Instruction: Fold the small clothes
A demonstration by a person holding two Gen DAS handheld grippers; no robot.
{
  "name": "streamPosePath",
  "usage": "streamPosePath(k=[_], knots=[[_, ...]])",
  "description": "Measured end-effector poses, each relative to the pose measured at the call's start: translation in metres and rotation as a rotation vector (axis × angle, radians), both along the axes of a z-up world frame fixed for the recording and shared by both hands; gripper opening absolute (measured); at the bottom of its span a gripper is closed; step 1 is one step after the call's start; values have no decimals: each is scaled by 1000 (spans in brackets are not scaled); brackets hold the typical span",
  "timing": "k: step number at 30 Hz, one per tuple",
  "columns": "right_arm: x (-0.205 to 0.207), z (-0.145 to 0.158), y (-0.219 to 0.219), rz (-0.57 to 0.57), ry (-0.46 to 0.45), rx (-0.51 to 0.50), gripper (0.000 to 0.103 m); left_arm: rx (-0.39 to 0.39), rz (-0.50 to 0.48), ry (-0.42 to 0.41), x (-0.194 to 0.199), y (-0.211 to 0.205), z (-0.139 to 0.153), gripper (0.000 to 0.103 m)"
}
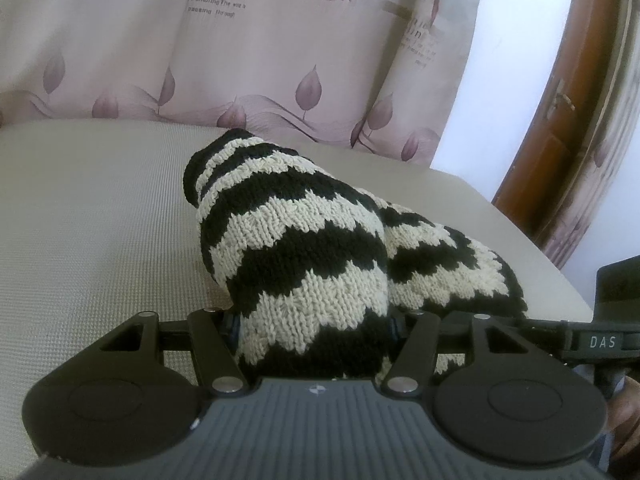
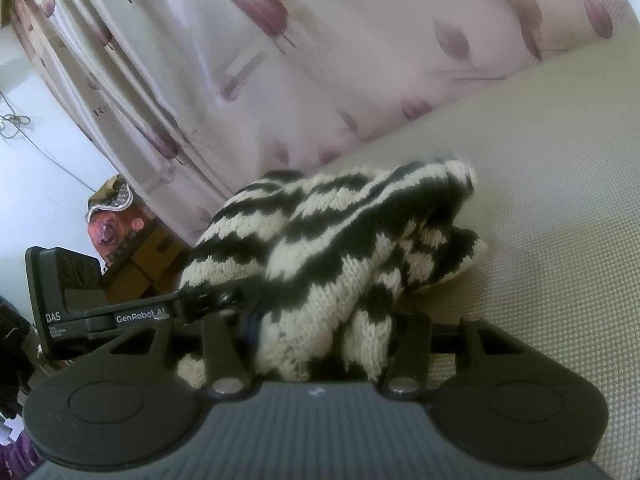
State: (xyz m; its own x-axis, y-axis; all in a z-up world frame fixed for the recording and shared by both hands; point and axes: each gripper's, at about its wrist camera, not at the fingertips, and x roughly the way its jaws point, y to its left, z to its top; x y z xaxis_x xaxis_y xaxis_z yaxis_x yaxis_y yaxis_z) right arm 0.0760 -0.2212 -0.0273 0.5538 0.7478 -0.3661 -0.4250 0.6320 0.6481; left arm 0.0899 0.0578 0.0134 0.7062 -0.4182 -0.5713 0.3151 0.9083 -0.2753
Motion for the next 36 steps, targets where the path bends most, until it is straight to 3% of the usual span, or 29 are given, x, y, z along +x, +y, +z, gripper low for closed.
streamPosePath(k=[18, 28, 36], knots=[[6, -19, -9, -1, 32, -16, 50, -2, -15, 8, 7, 7, -17, 67], [-1, -16, 0, 6, -40, -134, 55, 25, 1, -23, 4, 8, -25, 77], [-6, -18, 1, -11, -63, -152, 60, 73, 46, -71, -3, 4, -26, 91]])
